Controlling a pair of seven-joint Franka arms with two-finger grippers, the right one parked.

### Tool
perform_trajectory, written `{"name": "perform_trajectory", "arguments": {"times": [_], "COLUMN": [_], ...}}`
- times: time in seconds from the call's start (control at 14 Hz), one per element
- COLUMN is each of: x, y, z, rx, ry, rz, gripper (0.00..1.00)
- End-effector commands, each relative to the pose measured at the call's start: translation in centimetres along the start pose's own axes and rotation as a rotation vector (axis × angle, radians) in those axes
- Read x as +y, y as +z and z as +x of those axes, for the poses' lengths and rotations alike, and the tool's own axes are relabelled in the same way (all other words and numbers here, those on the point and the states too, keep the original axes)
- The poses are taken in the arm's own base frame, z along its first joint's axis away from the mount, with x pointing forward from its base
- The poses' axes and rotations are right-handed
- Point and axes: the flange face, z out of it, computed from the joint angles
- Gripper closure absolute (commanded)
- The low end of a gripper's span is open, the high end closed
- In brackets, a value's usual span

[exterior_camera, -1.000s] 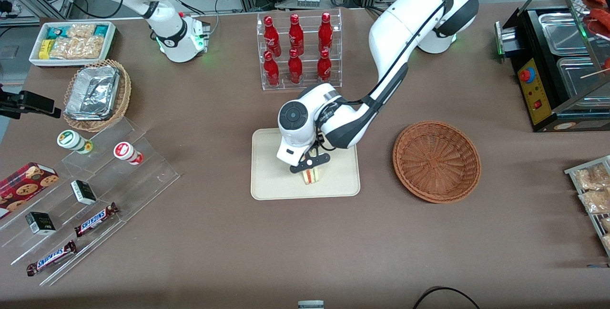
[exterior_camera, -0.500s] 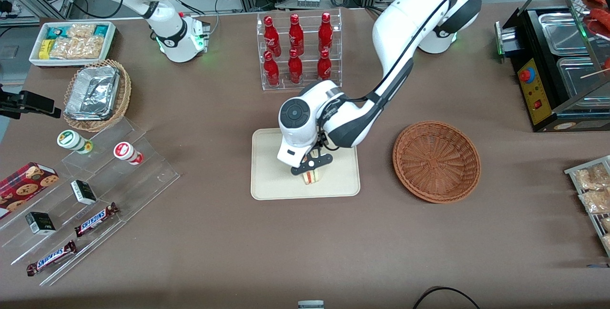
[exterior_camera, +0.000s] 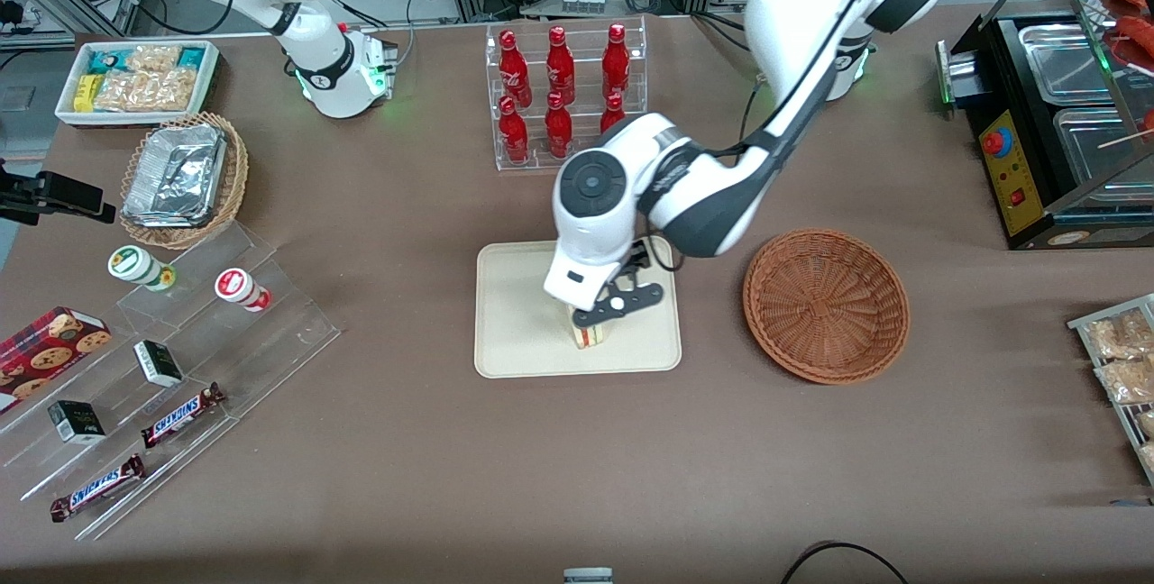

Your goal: Place sandwich from basket to tray

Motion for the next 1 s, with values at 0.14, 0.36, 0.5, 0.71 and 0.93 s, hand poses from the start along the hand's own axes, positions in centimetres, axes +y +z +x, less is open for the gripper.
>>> {"name": "perform_trajectory", "arguments": {"times": [0.14, 0.36, 0.5, 0.71, 0.93], "x": [-8.6, -15.0, -18.7, -22.2, -26.7], "y": [-3.9, -4.8, -5.6, -6.7, -8.8], "z": [4.8, 7.1, 8.7, 9.1, 9.9], "rx": [-0.058, -0.076, -0.082, -0.091, -0.097], "ry": [0.155, 0.239, 0.295, 0.348, 0.408], "rz": [0.070, 0.097, 0.093, 0.091, 0.049], "gripper": [0.00, 0.00, 0.00, 0.00, 0.00]}}
